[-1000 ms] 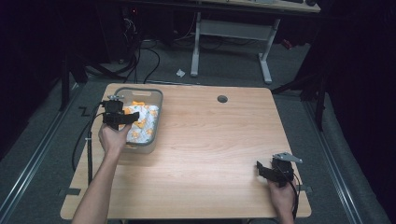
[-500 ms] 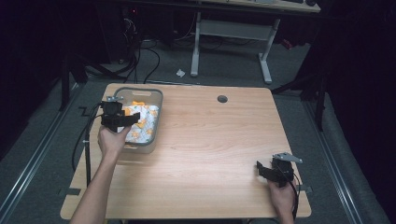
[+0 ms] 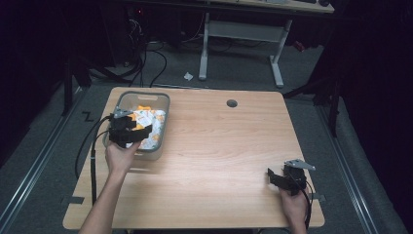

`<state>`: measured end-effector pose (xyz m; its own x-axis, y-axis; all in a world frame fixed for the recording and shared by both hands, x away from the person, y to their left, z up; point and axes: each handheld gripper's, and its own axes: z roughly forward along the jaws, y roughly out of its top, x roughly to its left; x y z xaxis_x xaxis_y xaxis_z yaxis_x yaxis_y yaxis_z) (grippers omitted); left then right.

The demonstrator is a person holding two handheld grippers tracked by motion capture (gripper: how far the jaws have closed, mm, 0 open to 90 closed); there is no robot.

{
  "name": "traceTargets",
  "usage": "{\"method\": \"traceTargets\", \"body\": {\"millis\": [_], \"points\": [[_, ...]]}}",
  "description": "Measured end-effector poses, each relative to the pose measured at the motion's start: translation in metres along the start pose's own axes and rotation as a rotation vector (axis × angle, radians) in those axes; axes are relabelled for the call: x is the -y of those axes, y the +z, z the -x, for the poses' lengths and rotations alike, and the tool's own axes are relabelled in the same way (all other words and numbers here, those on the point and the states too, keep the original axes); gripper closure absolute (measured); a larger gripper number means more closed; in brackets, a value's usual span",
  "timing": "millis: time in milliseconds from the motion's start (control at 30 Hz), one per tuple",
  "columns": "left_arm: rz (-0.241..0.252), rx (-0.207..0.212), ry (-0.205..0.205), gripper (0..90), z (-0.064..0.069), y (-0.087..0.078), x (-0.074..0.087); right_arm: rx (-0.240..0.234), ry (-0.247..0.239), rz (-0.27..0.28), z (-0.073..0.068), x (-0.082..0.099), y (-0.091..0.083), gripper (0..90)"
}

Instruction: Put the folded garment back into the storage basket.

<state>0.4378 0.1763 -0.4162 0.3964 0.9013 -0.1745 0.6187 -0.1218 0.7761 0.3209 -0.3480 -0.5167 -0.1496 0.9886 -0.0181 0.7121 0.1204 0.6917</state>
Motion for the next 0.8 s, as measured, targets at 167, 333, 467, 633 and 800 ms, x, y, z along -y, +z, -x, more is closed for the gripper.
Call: {"method": "traceTargets", "body": {"millis": [167,333,467,633,800], "points": [[0.012,0.028,-0.008,34.3,0.006,-0.003,0.007,0.000,0.000,0.000,0.000,0.000,0.000,29.3],[0.019,0.049,0.000,34.4,0.013,-0.006,0.013,0.000,0.000,0.001,0.000,0.000,0.000,29.3],[0.023,0.078,0.009,34.4,0.020,-0.007,0.016,0.001,0.000,-0.001,0.000,0.000,0.000,29.3],[0.025,0.100,0.025,34.4,0.028,-0.008,0.021,0.000,0.002,0.000,0.000,0.000,0.000,29.3],[0.023,0.104,0.034,34.5,0.033,-0.008,0.027,0.000,0.000,0.001,0.000,0.000,0.000,29.3]]}}
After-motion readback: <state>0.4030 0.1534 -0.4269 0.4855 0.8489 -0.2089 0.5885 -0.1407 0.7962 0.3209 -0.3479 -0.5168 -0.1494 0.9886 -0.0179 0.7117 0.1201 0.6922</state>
